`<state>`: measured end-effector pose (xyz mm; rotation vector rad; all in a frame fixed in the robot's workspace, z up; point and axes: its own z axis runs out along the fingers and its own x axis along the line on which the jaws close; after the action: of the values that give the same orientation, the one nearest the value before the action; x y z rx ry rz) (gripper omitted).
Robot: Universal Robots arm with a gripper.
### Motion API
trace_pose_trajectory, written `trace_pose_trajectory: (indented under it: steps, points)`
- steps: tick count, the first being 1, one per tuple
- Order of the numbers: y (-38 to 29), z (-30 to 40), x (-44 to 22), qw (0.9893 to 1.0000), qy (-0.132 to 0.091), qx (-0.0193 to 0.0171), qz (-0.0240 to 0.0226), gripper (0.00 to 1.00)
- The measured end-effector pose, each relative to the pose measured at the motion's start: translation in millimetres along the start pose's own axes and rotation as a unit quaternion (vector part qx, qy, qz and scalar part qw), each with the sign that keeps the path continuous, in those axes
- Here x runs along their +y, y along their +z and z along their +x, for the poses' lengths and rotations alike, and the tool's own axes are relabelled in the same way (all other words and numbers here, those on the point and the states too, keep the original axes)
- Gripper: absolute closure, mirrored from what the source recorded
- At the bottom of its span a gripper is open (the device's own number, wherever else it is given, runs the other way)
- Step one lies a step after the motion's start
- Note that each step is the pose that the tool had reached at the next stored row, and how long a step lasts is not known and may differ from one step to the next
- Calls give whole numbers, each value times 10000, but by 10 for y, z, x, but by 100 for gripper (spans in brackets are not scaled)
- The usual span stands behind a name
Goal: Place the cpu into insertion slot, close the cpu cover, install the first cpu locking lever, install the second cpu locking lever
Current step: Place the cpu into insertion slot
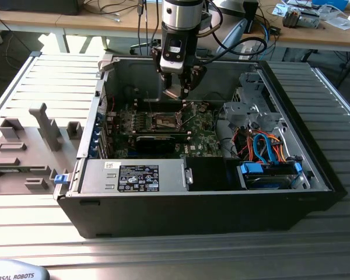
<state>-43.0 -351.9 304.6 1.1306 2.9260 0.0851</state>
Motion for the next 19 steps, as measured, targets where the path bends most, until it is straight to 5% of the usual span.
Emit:
trace_pose_trajectory:
  steps: [19]
  points:
    - [0, 0, 0, 10000, 51, -3, -1, 46]
